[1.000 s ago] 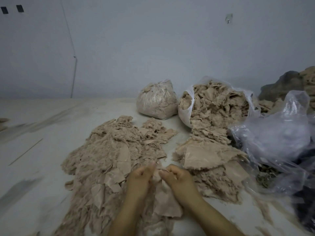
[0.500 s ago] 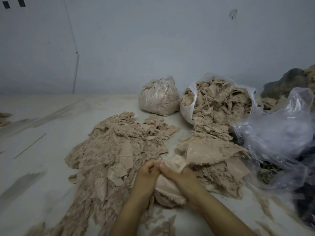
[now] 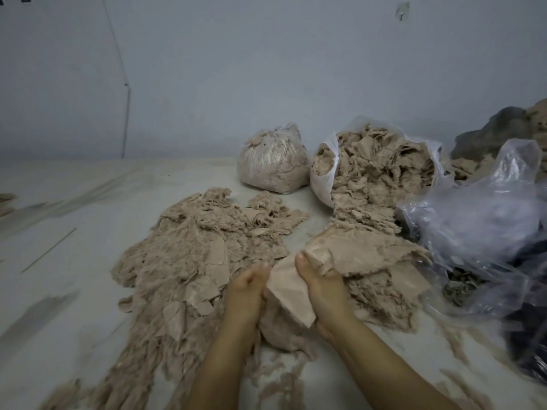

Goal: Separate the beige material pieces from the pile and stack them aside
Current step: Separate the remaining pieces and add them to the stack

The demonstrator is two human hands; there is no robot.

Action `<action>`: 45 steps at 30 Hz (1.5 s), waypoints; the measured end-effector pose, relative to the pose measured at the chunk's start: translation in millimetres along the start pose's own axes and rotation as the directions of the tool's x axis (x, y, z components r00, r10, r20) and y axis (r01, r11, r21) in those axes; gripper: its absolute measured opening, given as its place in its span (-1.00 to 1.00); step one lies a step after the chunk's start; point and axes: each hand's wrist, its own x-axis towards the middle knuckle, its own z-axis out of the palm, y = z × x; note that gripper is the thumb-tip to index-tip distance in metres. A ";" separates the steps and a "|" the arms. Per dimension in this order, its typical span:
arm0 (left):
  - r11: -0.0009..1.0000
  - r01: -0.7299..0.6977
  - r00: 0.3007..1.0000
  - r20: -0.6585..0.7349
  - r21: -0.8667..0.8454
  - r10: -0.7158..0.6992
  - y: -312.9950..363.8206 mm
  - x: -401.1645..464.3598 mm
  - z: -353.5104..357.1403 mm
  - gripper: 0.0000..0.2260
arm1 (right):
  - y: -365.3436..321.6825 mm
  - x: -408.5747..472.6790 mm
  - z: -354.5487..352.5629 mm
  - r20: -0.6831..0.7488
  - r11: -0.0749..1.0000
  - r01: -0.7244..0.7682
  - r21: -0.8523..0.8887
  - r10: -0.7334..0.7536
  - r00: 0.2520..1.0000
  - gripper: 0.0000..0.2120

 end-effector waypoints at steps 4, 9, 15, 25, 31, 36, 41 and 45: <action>0.997 -0.041 0.986 -0.160 0.067 0.051 -2.7 9.3 -15.5 -0.60 | -16.6 7.3 -5.9 -0.017 0.998 0.048 -0.027 -0.048 0.999 -0.80; 0.838 -0.114 0.989 0.144 0.534 0.042 -3.1 -0.4 -24.7 -0.69 | -82.1 47.0 -41.9 -0.120 0.582 0.101 -0.807 -0.329 0.937 -0.46; 0.418 -0.159 0.966 0.227 0.895 -0.120 -24.5 -0.5 -42.0 -0.85 | 4.3 -10.0 -32.7 0.423 0.417 0.509 -0.753 -0.285 0.860 -0.79; 0.853 -0.139 0.990 0.039 0.502 0.138 -6.6 -10.2 -32.7 -0.82 | 29.8 -7.2 -30.0 0.353 0.582 0.420 -0.697 -0.231 0.906 -0.94; 0.990 0.088 0.943 0.311 0.111 -0.119 8.9 -27.8 -4.0 -0.63 | 15.6 -14.6 -22.1 0.316 0.829 0.333 -0.450 -0.200 0.927 -0.75; 0.895 0.282 0.959 0.129 -0.345 -0.252 5.4 -26.9 -2.9 -0.91 | 10.0 -20.6 -32.7 0.239 0.877 0.255 -0.406 -0.167 0.957 -0.83; 0.852 0.363 0.929 0.213 -0.377 -0.302 7.2 -35.3 -9.8 -0.68 | 3.5 -25.6 -37.6 0.258 0.943 0.147 -0.298 -0.069 0.964 -0.63; 0.943 0.315 0.870 0.431 -0.113 -0.239 11.5 -47.9 -1.4 -0.68 | 2.5 -33.3 -25.7 0.269 0.862 0.268 -0.430 -0.161 0.949 -0.59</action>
